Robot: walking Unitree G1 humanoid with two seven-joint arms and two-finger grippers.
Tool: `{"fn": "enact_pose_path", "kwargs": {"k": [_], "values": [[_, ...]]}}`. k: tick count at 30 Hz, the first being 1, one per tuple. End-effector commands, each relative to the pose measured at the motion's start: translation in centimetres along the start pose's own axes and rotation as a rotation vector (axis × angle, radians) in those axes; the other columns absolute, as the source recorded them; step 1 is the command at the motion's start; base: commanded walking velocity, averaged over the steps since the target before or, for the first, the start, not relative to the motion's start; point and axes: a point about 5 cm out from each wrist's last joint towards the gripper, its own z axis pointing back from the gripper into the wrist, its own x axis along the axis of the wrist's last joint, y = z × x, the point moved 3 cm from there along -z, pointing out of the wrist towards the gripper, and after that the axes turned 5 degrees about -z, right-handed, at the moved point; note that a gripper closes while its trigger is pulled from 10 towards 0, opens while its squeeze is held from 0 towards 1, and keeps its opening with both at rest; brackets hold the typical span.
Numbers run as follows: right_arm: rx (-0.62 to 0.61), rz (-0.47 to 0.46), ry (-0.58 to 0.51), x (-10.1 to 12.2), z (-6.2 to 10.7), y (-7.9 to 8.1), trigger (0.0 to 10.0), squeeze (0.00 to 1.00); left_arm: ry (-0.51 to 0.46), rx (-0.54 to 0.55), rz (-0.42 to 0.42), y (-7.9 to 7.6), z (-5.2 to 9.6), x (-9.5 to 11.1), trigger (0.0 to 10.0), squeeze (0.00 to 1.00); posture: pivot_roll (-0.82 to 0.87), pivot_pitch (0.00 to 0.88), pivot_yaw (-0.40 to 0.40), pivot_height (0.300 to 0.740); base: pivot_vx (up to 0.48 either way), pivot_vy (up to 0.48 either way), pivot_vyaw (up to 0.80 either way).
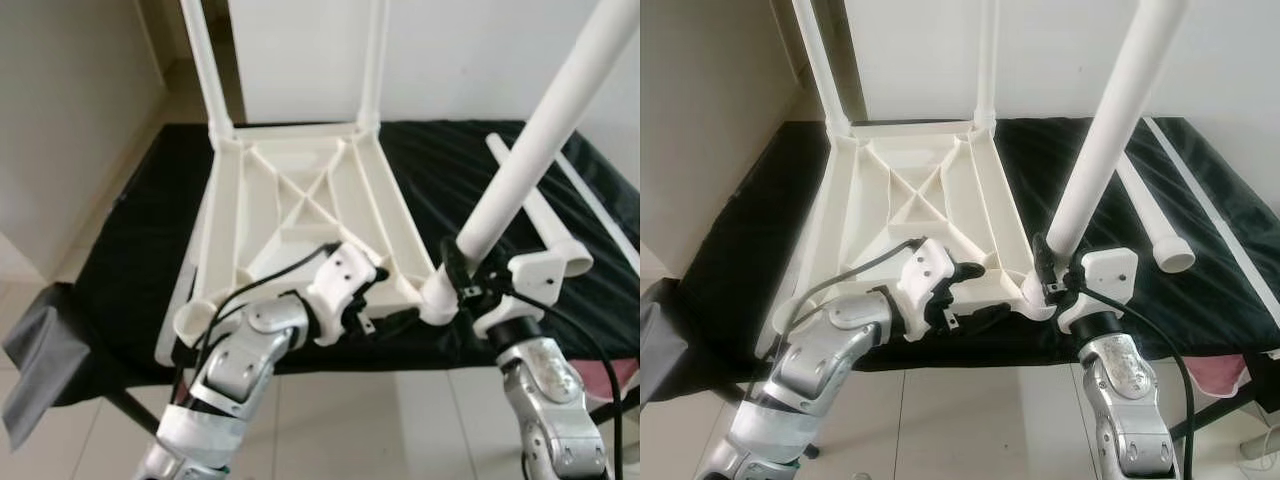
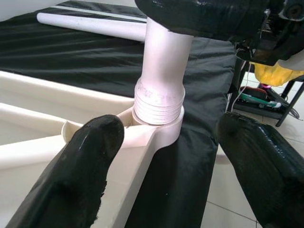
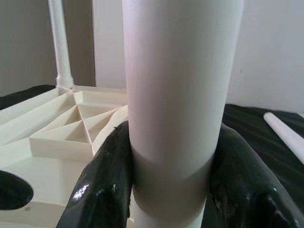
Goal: Building children table
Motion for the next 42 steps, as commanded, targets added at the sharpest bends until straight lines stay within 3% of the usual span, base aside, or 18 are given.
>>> {"fn": "enact_pose_path", "kwargs": {"k": [1,16,31,42], "values": [[0.015,-0.007,0.095,-2.0,0.4,0.1,10.0,0.00,-0.006,-0.059,0.007,-0.8,0.0,0.1,10.0,0.00,-0.06,0.041,0.014,0.740,0.000,0.000,0.00],[0.065,-0.088,0.165,-3.0,-0.6,0.6,10.0,0.00,0.009,-0.045,0.028,-0.8,0.2,0.3,10.0,0.00,-0.05,0.061,0.006,0.740,0.000,0.000,0.00],[-0.034,-0.176,0.227,-4.1,-0.7,-0.7,10.0,0.00,0.013,-0.039,0.036,-0.7,0.3,0.5,10.0,0.00,-0.05,0.061,0.007,0.740,0.000,0.000,0.00],[-0.061,-0.200,0.238,-4.2,-0.8,-0.9,10.0,0.00,0.016,-0.040,0.039,-0.8,0.3,0.6,10.0,0.00,-0.05,0.062,0.008,0.740,0.000,0.000,0.00]]}}
